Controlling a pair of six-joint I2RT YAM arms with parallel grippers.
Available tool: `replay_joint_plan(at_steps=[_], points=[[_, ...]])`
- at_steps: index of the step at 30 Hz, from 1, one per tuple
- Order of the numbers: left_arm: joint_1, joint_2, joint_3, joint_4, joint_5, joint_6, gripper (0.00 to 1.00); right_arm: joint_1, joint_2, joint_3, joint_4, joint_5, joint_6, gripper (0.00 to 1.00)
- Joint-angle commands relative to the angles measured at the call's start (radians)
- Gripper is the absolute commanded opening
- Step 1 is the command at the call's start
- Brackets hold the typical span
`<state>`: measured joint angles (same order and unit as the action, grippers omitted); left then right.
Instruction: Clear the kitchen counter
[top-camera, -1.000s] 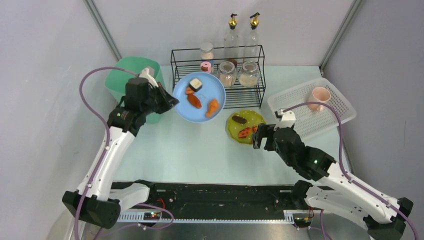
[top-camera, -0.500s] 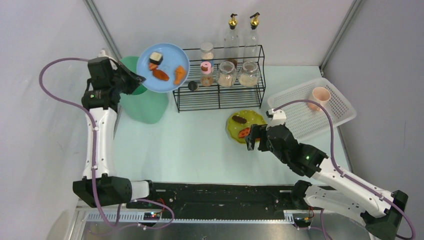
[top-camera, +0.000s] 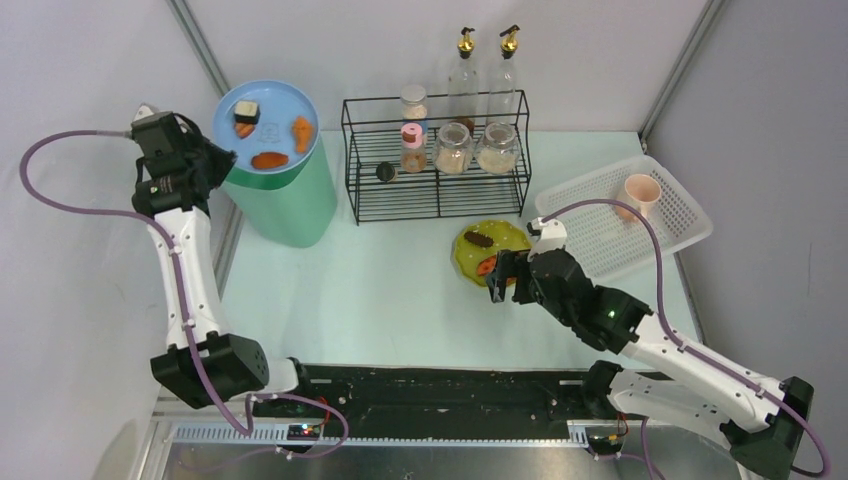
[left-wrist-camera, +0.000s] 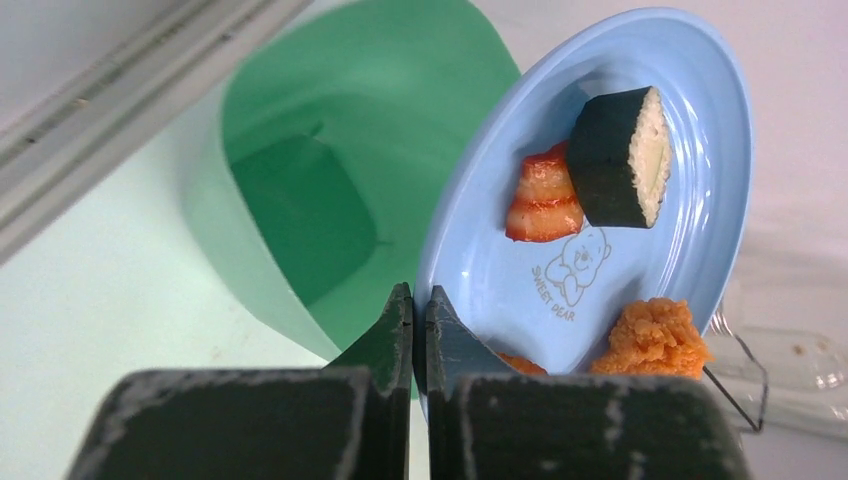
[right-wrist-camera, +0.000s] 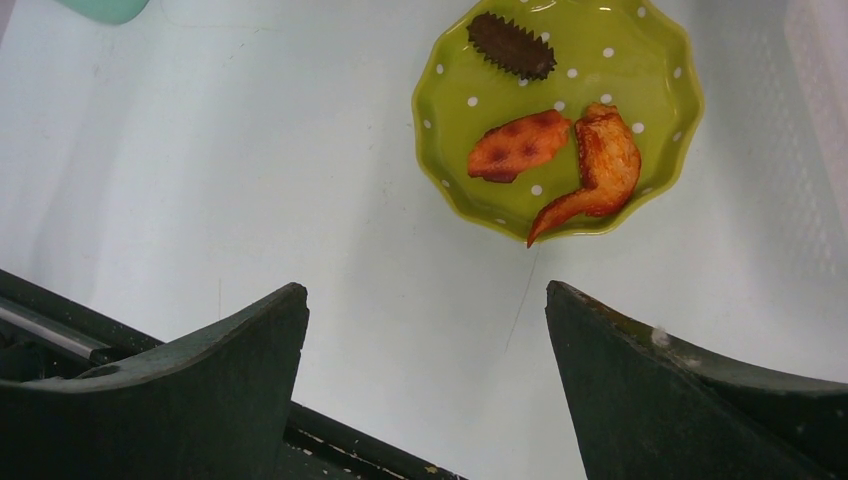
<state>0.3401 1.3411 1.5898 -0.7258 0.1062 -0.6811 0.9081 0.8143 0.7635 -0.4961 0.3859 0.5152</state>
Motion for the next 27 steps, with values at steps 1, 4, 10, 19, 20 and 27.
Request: replay_joint_plan(at_steps=[1,4,10,19,20,27], points=[[0.03,-0.018,0.062,0.05,-0.093,-0.02,0.0,0.005,0.007,0.026,0.04,-0.008,-0.002,0.92],[0.038,-0.02,0.061,0.05,-0.179,-0.005,0.0,0.005,0.011,0.02,0.05,-0.015,-0.003,0.92],[0.053,-0.004,0.071,0.05,-0.263,0.024,0.0,0.005,0.026,0.016,0.069,-0.025,-0.013,0.93],[0.054,0.013,0.056,0.057,-0.393,0.07,0.0,0.005,0.038,0.011,0.086,-0.042,-0.019,0.93],[0.054,0.012,0.055,0.059,-0.414,0.075,0.0,0.006,0.04,0.01,0.087,-0.044,-0.019,0.92],[0.042,-0.005,0.03,0.092,-0.5,0.106,0.0,0.005,0.043,-0.005,0.108,-0.058,-0.014,0.93]])
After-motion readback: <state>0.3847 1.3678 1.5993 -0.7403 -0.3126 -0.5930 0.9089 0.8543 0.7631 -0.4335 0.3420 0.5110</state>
